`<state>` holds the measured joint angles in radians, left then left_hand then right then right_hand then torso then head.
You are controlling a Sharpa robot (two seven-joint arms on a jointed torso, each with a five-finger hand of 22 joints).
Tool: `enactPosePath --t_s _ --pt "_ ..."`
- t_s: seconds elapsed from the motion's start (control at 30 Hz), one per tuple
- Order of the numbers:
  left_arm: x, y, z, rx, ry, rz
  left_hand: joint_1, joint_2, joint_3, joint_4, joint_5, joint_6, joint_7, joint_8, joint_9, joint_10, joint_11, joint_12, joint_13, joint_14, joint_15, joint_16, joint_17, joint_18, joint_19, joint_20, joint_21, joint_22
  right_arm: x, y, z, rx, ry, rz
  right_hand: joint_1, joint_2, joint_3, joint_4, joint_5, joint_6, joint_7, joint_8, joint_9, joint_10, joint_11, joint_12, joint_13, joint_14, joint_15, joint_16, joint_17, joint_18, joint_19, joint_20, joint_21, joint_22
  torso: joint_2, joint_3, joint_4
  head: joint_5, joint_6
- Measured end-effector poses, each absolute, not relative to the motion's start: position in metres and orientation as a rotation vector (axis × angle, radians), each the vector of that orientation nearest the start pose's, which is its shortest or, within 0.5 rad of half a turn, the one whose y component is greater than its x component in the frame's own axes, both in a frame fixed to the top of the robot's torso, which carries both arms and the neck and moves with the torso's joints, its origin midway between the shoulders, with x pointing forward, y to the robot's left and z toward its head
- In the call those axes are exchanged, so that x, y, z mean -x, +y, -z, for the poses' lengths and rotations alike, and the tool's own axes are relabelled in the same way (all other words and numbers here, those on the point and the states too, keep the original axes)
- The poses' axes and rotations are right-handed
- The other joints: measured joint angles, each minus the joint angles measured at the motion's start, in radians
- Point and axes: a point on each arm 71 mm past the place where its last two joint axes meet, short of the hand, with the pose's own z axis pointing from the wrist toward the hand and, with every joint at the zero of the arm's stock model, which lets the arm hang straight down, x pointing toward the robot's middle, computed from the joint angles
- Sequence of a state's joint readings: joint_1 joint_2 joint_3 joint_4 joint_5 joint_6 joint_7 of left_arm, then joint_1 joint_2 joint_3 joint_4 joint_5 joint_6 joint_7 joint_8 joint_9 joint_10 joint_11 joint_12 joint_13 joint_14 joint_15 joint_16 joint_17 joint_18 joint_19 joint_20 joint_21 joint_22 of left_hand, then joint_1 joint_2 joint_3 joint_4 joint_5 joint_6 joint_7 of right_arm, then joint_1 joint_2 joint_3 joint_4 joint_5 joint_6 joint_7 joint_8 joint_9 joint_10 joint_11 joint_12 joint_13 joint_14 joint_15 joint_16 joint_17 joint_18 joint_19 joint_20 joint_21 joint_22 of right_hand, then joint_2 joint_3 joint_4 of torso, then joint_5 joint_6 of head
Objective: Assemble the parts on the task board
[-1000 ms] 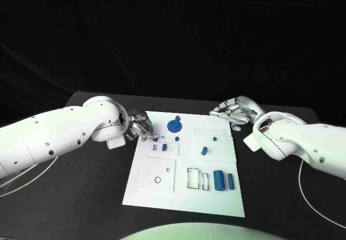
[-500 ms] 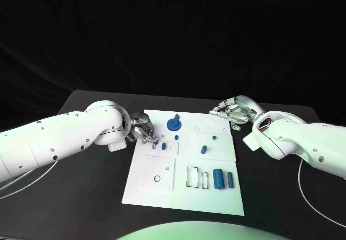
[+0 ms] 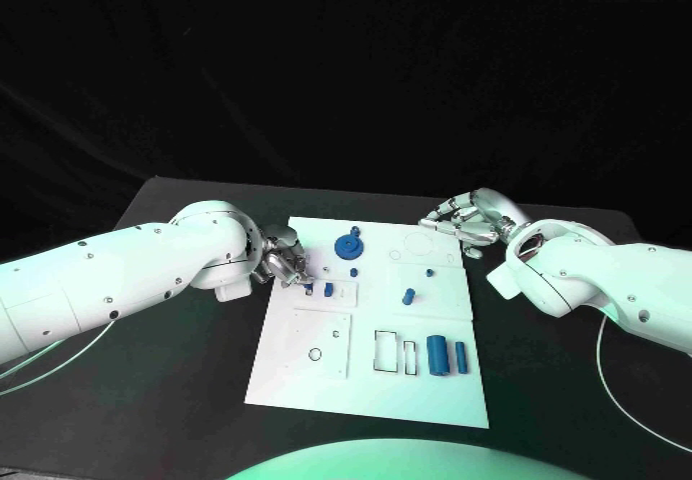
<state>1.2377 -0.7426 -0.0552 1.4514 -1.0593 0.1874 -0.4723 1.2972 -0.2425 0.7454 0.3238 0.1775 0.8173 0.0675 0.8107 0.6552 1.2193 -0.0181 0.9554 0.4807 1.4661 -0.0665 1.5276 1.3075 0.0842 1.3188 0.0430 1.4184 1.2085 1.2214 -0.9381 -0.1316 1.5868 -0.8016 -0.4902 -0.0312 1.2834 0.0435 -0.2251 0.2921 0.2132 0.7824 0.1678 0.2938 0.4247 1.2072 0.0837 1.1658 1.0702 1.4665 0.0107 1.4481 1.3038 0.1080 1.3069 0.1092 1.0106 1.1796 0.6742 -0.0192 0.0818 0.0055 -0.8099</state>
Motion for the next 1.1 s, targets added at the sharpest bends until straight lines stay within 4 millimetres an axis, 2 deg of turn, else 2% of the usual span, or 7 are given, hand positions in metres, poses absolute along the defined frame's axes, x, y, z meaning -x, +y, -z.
enactPosePath --t_s 0.3,0.37,0.67,0.77,1.1 --pt "-0.4882 0.1835 0.2214 0.091 2.368 0.47 -0.005 -0.005 0.0 0.0 0.0 0.002 -0.001 0.0 0.001 0.0 0.0 0.0 0.001 -0.001 -0.001 0.0 0.0 0.0 0.0 0.0 0.0 0.0 -0.4688 -0.2427 0.2026 -0.535 1.705 -0.859 0.001 0.001 0.0 0.0 0.0 0.0 0.0 0.0 0.0 0.0 0.0 0.0 0.0 0.0 0.0 0.0 0.0 0.0 0.0 0.0 0.0 0.0 0.0 0.0003 -0.0004 0.003 -0.001" --pt "-0.4878 0.1833 0.2217 0.088 2.372 0.468 -0.01 -0.01 0.018 -0.018 0.002 0.002 -0.002 -0.001 0.001 0.002 -0.001 0.0 0.005 -0.001 -0.001 0.0 0.0 0.0 0.0 0.0 0.0 0.001 -0.4688 -0.2427 0.2026 -0.535 1.705 -0.859 0.001 0.001 0.0 0.0 0.0 0.0 0.0 0.0 0.0 0.0 0.0 0.0 0.0 0.0 0.0 0.0 0.0 0.0 0.0 0.0 0.0 0.0 0.0 0.0004 -0.0004 0.003 -0.001" --pt "-0.4856 0.1817 0.2243 0.081 2.382 0.463 -0.016 -0.016 0.02 -0.016 0.005 0.006 -0.005 -0.001 0.002 0.004 -0.003 0.004 0.005 -0.001 -0.001 0.0 0.0 0.0 0.0 0.0 0.0 0.001 -0.4688 -0.2427 0.2027 -0.535 1.706 -0.859 0.001 0.001 0.0 0.0 0.0 0.0 0.0 0.0 0.0 0.0 0.0 0.0 0.0 0.0 0.0 0.0 0.0 0.0 0.0 0.0 0.0 0.0 0.0 0.0002 -0.0003 0.002 0.003" --pt "-0.4852 0.1814 0.2254 0.081 2.383 0.46 -0.016 -0.016 0.021 -0.015 0.005 0.006 -0.005 -0.002 0.046 0.004 -0.003 0.004 0.006 -0.001 -0.001 0.0 0.0 0.0 0.0 0.0 0.0 0.001 -0.4686 -0.2428 0.2027 -0.535 1.706 -0.859 0.001 0.001 0.0 0.0 0.0 0.0 0.0 0.0 0.0 0.0 0.0 0.0 0.0 0.0 0.0 0.0 0.0 0.0 0.0 0.0 0.0 0.0 0.0 0.0001 -0.0003 0.002 0.002" --pt "-0.4844 0.1808 0.226 0.078 2.383 0.454 -0.016 -0.016 0.022 -0.016 0.005 0.006 -0.005 0.003 0.066 0.007 0.0 0.004 0.01 -0.001 -0.001 0.0 0.0 0.0 0.004 -0.004 0.0 0.002 -0.4684 -0.2435 0.2026 -0.536 1.706 -0.858 0.001 0.001 0.0 0.0 0.0 0.0 0.0 0.0 0.0 0.0 0.0 0.0 0.0 0.0 0.0 0.0 0.0 0.0 0.0 0.0 0.0 0.0 0.001 0.0001 -0.0004 0.001 -0.001"
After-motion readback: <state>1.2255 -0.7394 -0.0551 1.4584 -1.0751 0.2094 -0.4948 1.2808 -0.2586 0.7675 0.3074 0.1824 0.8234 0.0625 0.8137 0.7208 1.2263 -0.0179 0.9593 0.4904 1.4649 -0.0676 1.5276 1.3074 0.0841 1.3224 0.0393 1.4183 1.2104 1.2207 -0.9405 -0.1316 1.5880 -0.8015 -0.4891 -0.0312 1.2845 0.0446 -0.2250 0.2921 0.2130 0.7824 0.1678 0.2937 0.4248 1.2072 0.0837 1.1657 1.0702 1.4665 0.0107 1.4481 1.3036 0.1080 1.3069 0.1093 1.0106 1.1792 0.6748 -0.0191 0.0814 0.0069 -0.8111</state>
